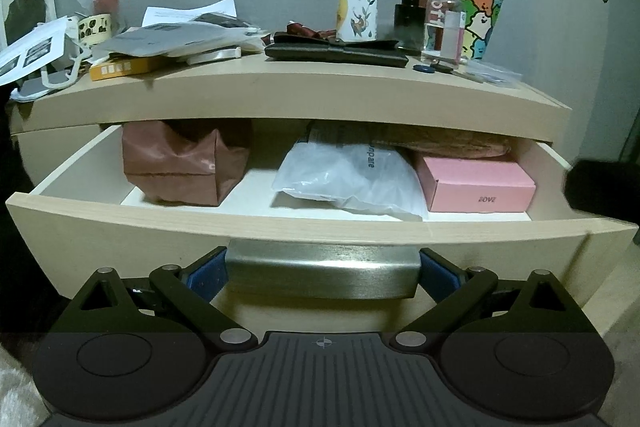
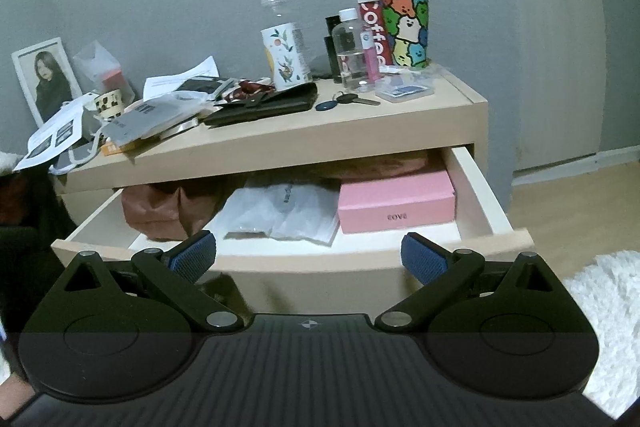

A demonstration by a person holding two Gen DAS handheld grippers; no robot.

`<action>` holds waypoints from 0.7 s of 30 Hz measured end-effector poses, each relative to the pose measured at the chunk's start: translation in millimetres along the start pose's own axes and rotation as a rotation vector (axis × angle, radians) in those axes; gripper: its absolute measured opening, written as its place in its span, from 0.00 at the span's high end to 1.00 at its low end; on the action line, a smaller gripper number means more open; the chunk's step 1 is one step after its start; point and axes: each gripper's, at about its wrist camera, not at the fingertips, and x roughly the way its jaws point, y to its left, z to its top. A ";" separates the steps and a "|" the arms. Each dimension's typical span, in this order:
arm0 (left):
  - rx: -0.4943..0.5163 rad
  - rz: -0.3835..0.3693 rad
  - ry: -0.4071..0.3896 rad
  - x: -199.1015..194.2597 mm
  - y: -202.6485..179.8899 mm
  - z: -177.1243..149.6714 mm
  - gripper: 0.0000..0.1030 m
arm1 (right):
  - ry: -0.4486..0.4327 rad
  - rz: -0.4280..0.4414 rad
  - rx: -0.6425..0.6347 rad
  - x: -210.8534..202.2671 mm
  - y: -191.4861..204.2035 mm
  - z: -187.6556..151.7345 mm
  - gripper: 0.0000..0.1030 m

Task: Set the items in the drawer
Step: 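Push the top drawer shut by its front with the left tool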

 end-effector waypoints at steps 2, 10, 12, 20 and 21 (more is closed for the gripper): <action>0.002 -0.001 0.001 8.1 -0.3 5.3 0.05 | 0.001 -0.002 0.007 0.5 -1.3 0.4 0.01; 0.006 0.000 0.013 41.4 -3.1 28.0 0.05 | 0.005 0.007 0.004 3.0 1.5 -0.1 0.01; 0.007 0.000 0.017 49.4 -3.7 33.3 0.04 | 0.006 0.008 0.000 3.9 2.5 0.0 0.01; 0.005 0.003 0.017 79.1 -5.4 51.7 0.04 | 0.021 0.016 -0.007 7.5 3.7 0.2 0.01; 0.005 0.003 0.017 82.7 -5.5 53.9 0.05 | 0.023 0.018 -0.008 7.9 3.8 0.2 0.01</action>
